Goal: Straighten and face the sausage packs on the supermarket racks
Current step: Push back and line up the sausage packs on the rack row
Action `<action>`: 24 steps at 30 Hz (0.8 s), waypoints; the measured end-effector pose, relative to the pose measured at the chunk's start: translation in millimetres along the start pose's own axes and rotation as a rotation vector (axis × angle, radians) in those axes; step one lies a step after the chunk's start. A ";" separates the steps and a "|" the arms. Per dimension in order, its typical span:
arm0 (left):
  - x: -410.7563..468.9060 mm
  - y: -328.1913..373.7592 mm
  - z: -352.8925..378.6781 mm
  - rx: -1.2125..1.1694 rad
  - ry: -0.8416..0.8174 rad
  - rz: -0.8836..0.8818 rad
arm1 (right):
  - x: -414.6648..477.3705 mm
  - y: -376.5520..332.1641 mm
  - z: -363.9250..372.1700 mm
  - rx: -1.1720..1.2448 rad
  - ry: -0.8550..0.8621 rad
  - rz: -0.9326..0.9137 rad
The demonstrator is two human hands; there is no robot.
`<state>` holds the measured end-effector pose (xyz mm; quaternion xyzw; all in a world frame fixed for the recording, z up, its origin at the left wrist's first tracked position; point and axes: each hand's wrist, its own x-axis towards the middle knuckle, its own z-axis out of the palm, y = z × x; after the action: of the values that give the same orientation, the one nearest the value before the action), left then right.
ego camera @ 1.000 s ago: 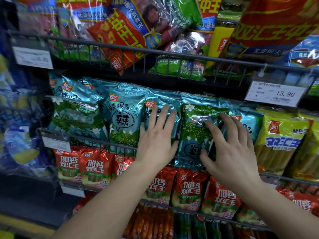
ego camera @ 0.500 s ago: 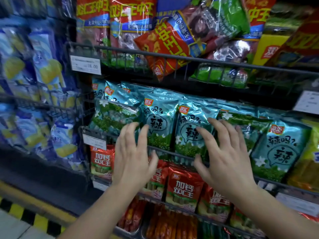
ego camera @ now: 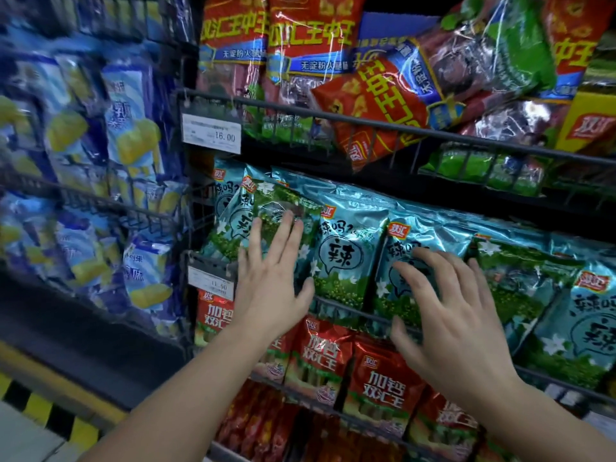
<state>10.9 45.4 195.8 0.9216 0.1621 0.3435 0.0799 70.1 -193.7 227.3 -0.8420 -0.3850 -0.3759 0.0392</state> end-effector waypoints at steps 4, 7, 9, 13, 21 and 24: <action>1.3 -5.4 0.0 -0.050 0.003 0.047 | 30.0 -25.8 3.1 0.026 -0.001 -0.094; -2.4 -18.8 -0.4 -0.124 0.033 0.132 | 65.6 -59.3 5.6 0.074 0.001 -0.250; -5.9 -32.7 0.8 -0.194 0.068 0.153 | 87.8 -77.4 13.5 0.061 -0.042 -0.336; -1.7 -61.1 1.5 -0.224 0.257 0.093 | 109.8 -83.7 34.2 -0.047 -0.159 -0.336; 43.7 -95.0 11.2 -0.240 0.106 -0.247 | 109.9 -79.0 40.9 -0.152 -0.170 -0.321; 43.7 -99.8 14.3 -0.164 0.120 -0.255 | 110.3 -79.1 40.0 -0.145 -0.176 -0.300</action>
<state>27.1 153.6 185.7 0.8618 0.2537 0.3971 0.1879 87.0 -55.8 254.2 -0.8053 -0.4803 -0.3292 -0.1120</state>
